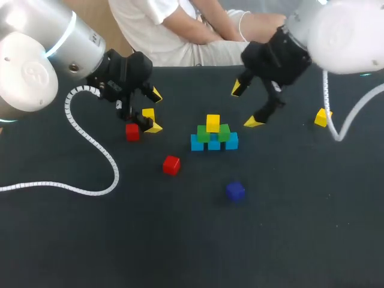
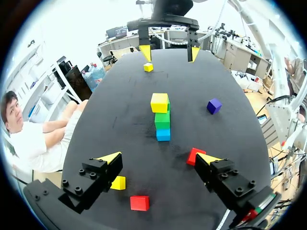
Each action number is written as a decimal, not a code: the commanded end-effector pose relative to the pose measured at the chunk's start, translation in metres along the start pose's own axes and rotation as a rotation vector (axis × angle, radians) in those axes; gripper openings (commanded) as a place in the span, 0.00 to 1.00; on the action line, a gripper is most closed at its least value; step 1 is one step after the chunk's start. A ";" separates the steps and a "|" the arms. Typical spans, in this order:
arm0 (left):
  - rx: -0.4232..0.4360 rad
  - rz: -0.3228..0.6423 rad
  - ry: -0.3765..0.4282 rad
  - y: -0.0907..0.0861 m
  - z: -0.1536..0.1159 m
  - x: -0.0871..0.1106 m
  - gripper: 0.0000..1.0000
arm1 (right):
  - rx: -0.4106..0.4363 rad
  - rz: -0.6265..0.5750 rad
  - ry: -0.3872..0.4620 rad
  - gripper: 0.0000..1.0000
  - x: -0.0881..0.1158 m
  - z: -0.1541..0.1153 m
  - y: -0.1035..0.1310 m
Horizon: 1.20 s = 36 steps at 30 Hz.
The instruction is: Place the blue cubes, place green cubes on the blue cubes, place the yellow cubes on the green cubes, then place the red cubes on the yellow cubes, and place purple cube on the red cubes.
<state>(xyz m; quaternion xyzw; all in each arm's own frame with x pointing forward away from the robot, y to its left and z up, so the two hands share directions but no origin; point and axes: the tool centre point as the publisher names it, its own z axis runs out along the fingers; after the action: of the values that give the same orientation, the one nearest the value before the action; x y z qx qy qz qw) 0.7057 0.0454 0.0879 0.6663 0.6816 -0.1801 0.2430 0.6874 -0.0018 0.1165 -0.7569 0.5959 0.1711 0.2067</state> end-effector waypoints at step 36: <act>0.001 0.001 -0.001 0.000 0.000 0.001 1.00 | 0.070 0.174 0.026 1.00 0.081 -0.038 0.041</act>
<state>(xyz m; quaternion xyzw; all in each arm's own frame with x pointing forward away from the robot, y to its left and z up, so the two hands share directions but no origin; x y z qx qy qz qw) 0.7057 0.0454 0.0880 0.6664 0.6815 -0.1801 0.2430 0.6660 -0.0962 0.1046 -0.6956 0.6692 0.1569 0.2091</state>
